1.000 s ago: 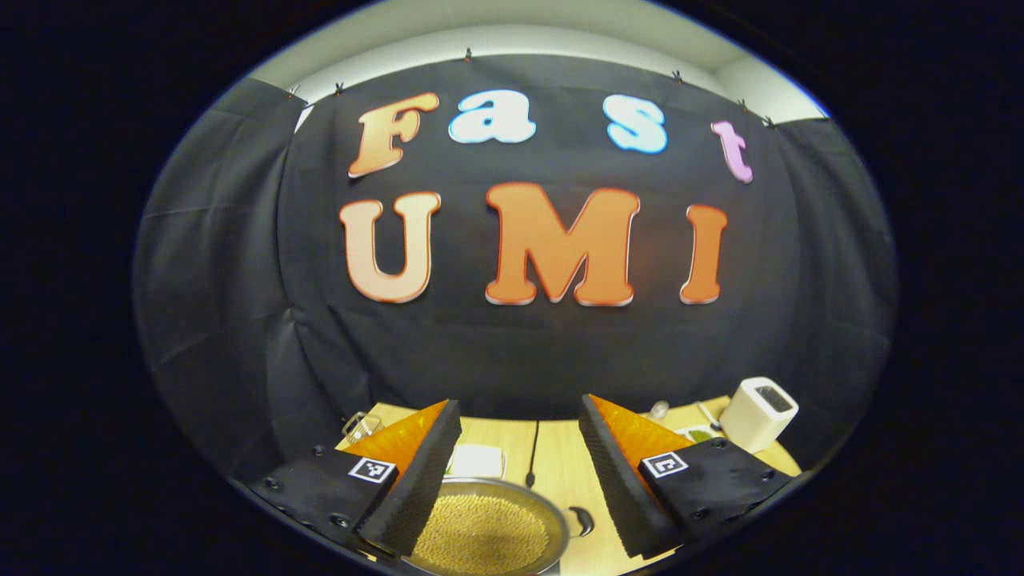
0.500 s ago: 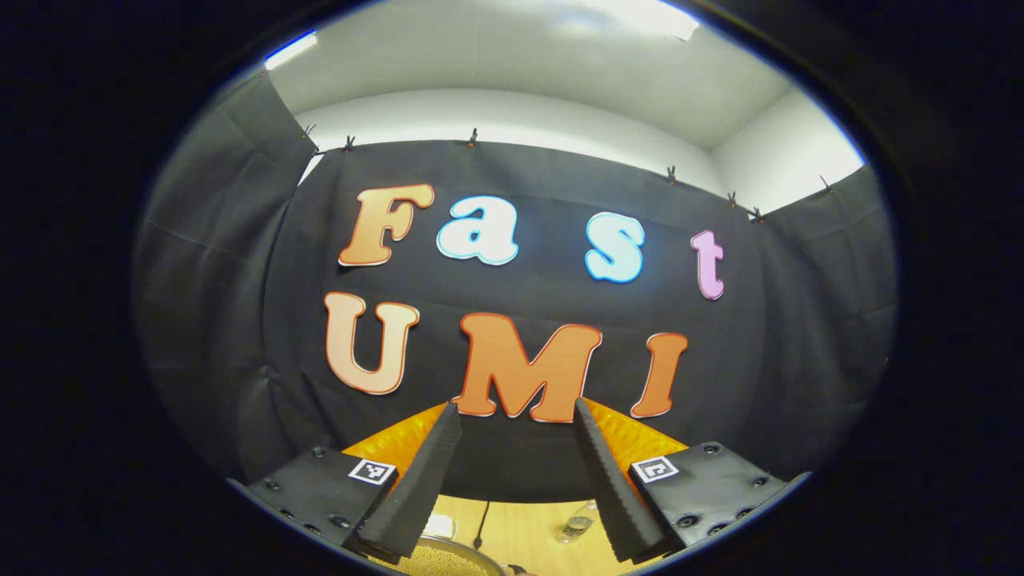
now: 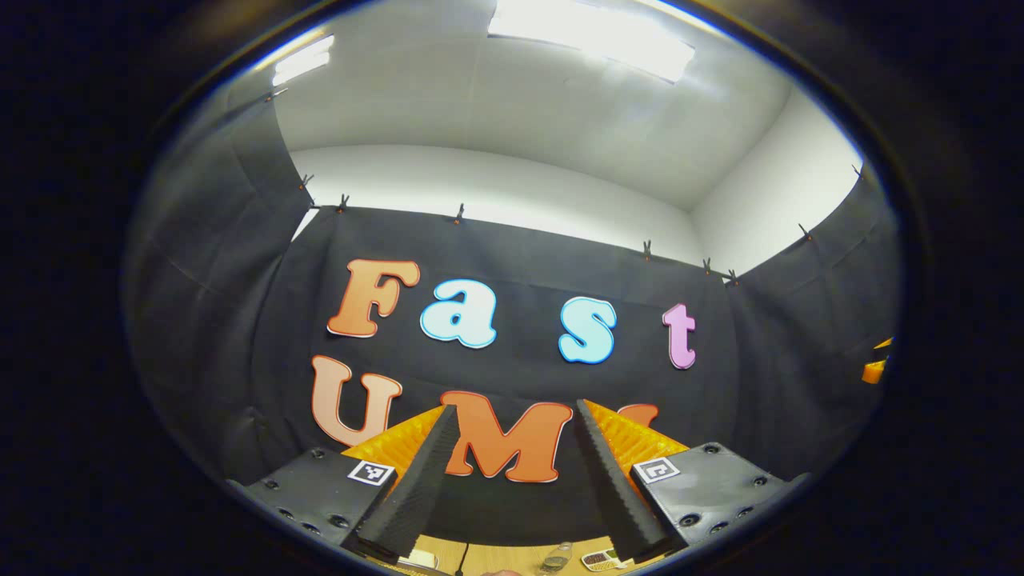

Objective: First push the handle of the pot to place it horizontally, then grasp the pot with both hands and set it on the induction cooktop.

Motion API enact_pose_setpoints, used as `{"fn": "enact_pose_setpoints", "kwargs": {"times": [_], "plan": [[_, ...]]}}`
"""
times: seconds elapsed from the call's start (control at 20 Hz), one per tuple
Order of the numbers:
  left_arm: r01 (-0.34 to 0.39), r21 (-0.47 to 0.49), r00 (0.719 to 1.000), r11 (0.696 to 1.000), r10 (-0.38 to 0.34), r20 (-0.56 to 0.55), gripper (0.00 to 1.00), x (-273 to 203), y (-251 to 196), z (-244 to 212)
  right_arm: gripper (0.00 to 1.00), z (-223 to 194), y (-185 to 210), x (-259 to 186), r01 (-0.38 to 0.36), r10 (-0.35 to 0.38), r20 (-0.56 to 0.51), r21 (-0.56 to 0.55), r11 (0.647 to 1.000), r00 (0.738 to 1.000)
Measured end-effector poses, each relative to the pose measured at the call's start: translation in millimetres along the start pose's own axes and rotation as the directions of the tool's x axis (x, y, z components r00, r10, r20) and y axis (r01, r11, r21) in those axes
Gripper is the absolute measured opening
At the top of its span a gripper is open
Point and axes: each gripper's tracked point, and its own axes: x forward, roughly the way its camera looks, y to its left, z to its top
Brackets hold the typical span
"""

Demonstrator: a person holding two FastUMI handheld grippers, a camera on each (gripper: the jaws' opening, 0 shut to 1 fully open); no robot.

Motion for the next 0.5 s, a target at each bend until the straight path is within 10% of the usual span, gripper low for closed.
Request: {"fn": "enact_pose_setpoints", "kwargs": {"times": [0.5], "plan": [[-0.175, -0.063, 0.973, 0.983, 0.182, 0.14, 0.96, -20.5, 64.6, 36.5, 0.97, 33.7, 34.4, 15.4, -0.009, 0.007, 0.097, 0.021, 1.0, 0.995]]}}
